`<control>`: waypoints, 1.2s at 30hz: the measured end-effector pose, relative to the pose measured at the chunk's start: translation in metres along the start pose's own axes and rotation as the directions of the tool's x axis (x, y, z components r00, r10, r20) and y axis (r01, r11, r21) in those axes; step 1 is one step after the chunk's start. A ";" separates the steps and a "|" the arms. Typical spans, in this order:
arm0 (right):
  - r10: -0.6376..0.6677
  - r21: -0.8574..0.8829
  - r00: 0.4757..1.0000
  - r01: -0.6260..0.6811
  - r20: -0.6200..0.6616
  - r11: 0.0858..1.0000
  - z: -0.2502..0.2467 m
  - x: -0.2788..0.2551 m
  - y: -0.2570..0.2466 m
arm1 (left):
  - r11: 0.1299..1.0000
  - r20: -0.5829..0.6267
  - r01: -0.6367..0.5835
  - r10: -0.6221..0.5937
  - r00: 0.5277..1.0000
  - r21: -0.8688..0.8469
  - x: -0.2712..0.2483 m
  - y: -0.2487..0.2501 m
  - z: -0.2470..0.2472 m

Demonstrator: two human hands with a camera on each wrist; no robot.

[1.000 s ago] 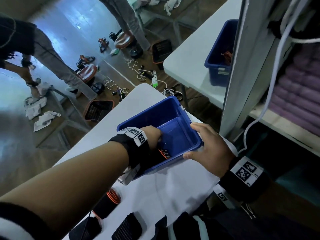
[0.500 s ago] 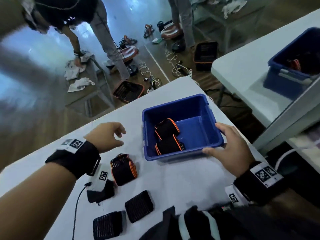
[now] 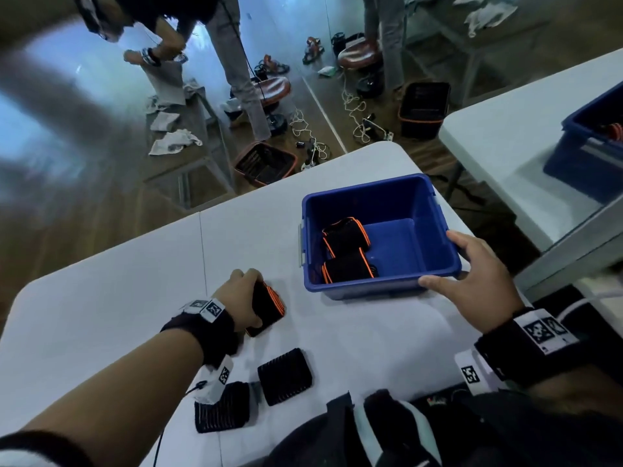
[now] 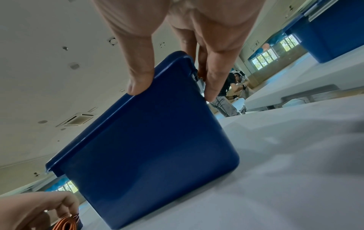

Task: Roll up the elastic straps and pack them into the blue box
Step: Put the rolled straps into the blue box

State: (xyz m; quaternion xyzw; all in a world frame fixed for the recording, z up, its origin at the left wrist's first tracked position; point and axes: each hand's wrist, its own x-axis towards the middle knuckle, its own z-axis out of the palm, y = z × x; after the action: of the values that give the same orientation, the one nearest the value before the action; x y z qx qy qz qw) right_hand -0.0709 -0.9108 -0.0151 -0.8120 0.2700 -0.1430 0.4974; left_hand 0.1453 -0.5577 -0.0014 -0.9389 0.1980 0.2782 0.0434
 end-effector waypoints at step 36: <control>-0.008 0.081 1.000 0.009 -0.012 0.997 0.003 0.001 0.007 | 0.871 -0.351 -0.488 0.474 0.808 0.055 -0.019 0.196 -0.228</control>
State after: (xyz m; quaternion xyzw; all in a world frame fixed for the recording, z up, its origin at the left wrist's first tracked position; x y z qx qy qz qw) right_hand -0.0711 -0.9118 -0.0224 -0.7915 0.2634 -0.1605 0.5276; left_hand 0.1686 -0.7750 0.2062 -0.8931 0.4283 0.1107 -0.0823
